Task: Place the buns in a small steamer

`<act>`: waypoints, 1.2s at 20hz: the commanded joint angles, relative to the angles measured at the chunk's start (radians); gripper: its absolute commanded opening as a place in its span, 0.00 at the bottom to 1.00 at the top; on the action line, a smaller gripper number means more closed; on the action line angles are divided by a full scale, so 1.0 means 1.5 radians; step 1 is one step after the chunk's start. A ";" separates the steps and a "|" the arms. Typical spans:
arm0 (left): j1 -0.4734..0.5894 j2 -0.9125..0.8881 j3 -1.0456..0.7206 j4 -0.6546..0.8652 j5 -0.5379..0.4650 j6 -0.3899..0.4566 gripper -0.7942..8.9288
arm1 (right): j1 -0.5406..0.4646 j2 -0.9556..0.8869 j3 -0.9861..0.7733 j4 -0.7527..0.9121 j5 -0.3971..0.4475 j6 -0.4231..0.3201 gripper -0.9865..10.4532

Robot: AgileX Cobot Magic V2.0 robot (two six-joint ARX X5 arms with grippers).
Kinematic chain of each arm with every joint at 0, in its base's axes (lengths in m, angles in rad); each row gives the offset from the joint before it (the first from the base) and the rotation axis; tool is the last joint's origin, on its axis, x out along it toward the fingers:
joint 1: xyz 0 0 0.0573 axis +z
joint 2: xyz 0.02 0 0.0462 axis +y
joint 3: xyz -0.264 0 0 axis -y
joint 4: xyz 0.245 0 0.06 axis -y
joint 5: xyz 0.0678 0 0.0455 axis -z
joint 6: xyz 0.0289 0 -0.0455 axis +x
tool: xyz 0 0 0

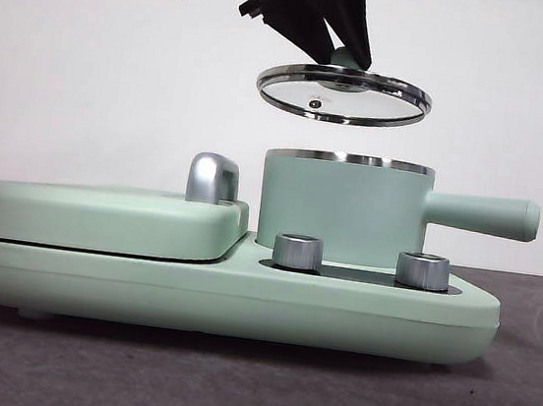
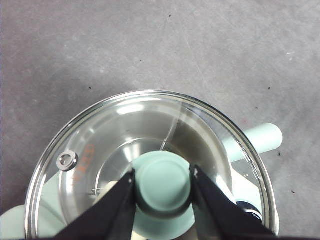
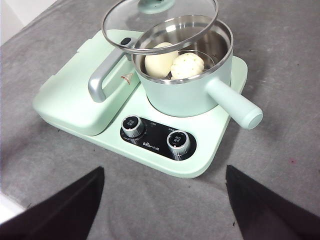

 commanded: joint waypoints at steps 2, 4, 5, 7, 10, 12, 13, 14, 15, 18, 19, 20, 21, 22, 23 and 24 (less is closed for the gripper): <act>-0.004 0.029 0.027 0.020 0.018 0.015 0.10 | 0.007 0.002 0.003 0.008 0.004 0.008 0.42; -0.004 0.040 0.027 0.026 0.028 0.020 0.10 | 0.007 0.002 0.003 0.008 0.004 0.010 0.42; -0.004 0.046 0.027 0.034 0.028 0.020 0.10 | 0.007 0.002 0.003 0.008 0.004 0.010 0.42; -0.004 0.056 0.027 0.052 0.028 0.019 0.10 | 0.007 0.002 0.003 0.007 0.003 0.010 0.42; -0.004 0.071 0.027 0.057 0.028 0.019 0.10 | 0.007 0.002 0.003 0.007 0.004 0.010 0.42; -0.004 0.085 0.027 0.056 0.028 0.020 0.10 | 0.007 0.002 0.003 0.007 0.004 0.010 0.42; -0.004 0.093 0.027 0.056 0.028 0.020 0.10 | 0.007 0.002 0.003 0.007 0.004 0.010 0.42; -0.003 0.096 0.027 0.055 0.028 0.021 0.10 | 0.007 0.002 0.003 0.007 0.003 0.010 0.42; -0.002 0.101 0.027 0.055 0.028 0.025 0.10 | 0.007 0.002 0.003 0.007 0.004 0.010 0.42; -0.002 0.105 0.027 0.047 0.027 0.033 0.10 | 0.007 0.002 0.003 0.007 0.004 0.010 0.42; -0.002 0.105 0.027 0.044 0.027 0.034 0.10 | 0.007 0.002 0.003 0.007 0.004 0.010 0.42; -0.002 0.105 0.027 0.039 0.027 0.034 0.10 | 0.007 0.002 0.003 0.007 0.004 0.010 0.42; -0.002 0.105 0.027 0.030 0.027 0.034 0.10 | 0.007 0.002 0.003 0.007 0.004 0.010 0.42; -0.003 0.106 0.027 0.025 0.028 0.034 0.10 | 0.007 0.002 0.003 0.007 0.006 0.010 0.42; -0.003 0.106 0.027 0.024 0.028 0.033 0.12 | 0.007 0.002 0.003 0.007 0.013 0.010 0.42; -0.004 0.106 0.027 0.025 0.028 0.030 0.14 | 0.007 0.002 0.003 0.007 0.016 0.010 0.42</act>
